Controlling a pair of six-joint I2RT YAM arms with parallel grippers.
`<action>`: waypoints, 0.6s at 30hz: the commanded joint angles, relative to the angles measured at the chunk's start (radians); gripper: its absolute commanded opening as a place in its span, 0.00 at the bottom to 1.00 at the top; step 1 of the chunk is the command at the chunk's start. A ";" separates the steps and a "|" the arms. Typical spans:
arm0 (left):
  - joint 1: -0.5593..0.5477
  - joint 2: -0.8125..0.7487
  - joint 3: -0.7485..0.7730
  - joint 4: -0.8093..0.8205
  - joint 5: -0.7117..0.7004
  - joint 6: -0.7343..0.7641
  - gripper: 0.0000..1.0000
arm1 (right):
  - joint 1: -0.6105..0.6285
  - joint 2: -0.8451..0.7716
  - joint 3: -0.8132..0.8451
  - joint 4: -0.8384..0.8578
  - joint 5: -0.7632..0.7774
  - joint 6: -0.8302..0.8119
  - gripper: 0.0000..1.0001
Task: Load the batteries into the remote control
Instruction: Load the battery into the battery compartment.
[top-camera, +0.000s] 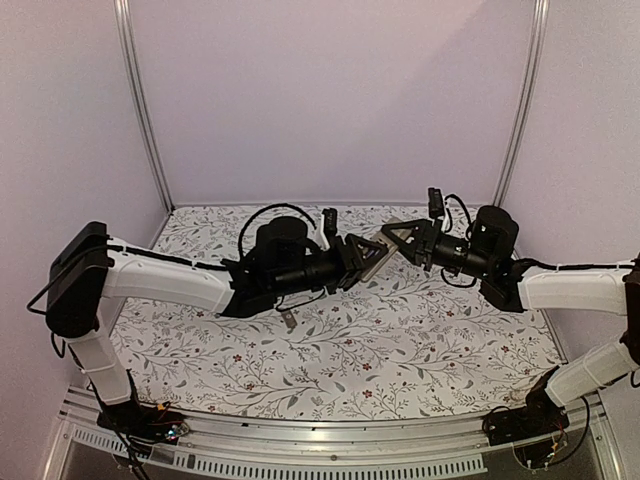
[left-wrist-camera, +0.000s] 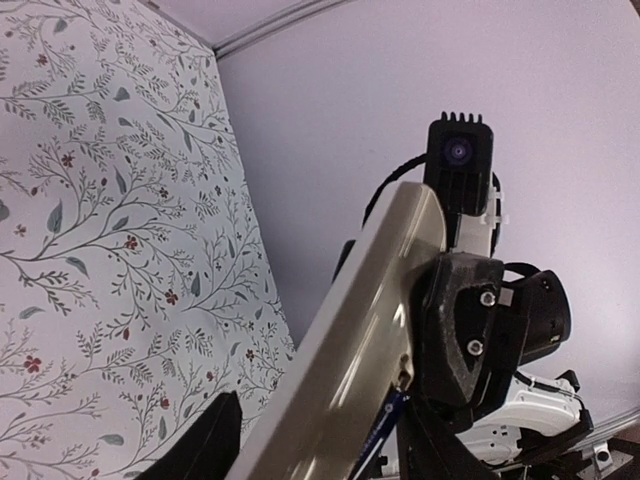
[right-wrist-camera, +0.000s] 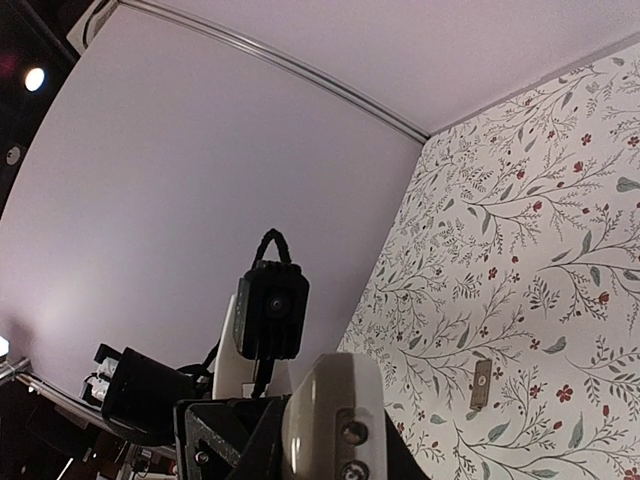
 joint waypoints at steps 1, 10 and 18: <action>0.008 0.018 -0.027 0.053 0.014 -0.032 0.46 | 0.008 -0.015 0.026 0.082 -0.017 0.012 0.00; 0.012 0.007 -0.066 0.077 0.022 -0.044 0.39 | -0.014 -0.023 0.014 0.125 -0.034 0.049 0.00; 0.014 -0.049 -0.047 0.012 0.002 0.064 0.59 | -0.013 -0.012 0.011 0.093 -0.063 0.027 0.00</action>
